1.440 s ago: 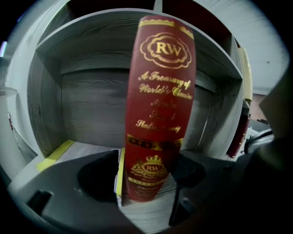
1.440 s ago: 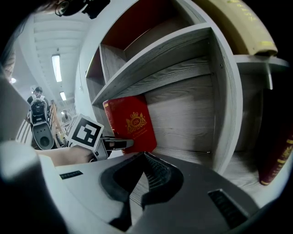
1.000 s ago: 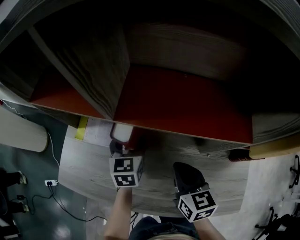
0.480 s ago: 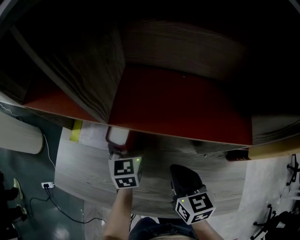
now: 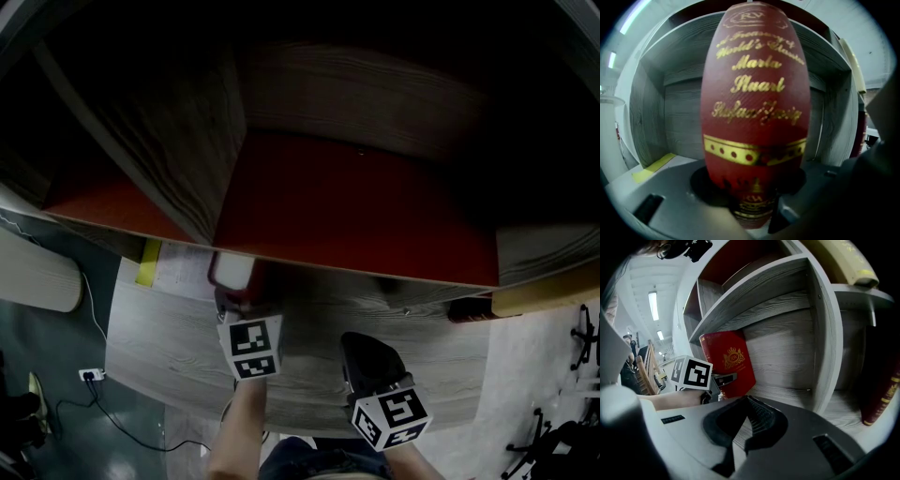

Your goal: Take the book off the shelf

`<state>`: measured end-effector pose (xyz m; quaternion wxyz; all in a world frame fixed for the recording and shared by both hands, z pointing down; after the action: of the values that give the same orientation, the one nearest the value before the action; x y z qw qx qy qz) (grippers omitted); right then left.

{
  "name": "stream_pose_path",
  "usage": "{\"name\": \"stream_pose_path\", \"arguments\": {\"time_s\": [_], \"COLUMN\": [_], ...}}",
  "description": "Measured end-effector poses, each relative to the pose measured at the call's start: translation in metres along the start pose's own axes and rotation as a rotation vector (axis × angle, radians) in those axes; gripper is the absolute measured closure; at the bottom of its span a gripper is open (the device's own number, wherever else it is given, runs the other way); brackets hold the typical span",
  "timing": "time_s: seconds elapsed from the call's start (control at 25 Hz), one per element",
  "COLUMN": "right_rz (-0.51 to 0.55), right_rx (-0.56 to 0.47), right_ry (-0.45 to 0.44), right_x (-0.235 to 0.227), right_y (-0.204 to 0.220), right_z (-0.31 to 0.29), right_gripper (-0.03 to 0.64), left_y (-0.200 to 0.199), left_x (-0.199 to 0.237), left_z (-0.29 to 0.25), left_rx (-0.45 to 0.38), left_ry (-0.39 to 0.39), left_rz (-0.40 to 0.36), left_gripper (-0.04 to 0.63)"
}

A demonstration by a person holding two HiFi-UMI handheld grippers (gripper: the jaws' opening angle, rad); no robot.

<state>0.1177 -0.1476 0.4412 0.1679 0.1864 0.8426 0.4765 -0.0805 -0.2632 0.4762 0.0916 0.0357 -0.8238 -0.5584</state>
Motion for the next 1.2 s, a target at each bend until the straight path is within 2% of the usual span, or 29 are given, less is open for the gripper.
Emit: {"name": "stream_pose_path", "arguments": {"time_s": [0.36,1.2], "right_rz": [-0.008,0.015], "right_rx": [0.004,-0.031], "right_ry": [-0.006,-0.006], "right_x": [0.008,0.038], "right_y": [0.006,0.008], "right_z": [0.006,0.03], "right_gripper": [0.609,0.609], "left_y": [0.001,0.003], "left_x": [-0.004,-0.014], "left_z": [0.008,0.066], "left_rx": [-0.004,-0.01], "left_ry": [0.008,0.037], "left_rz": [0.011,-0.031], "left_gripper": [0.374,0.38]}}
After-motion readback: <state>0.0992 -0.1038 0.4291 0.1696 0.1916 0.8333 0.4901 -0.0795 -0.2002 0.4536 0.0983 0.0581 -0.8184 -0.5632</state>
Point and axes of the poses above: the fingertips, and each gripper's own axes: z backward along the fingers, x to its left, y out of its underside, the point moved 8 cm from there along z, backward along the fingers, and after that the axes turned 8 degrees about z, right-handed, at the moved point
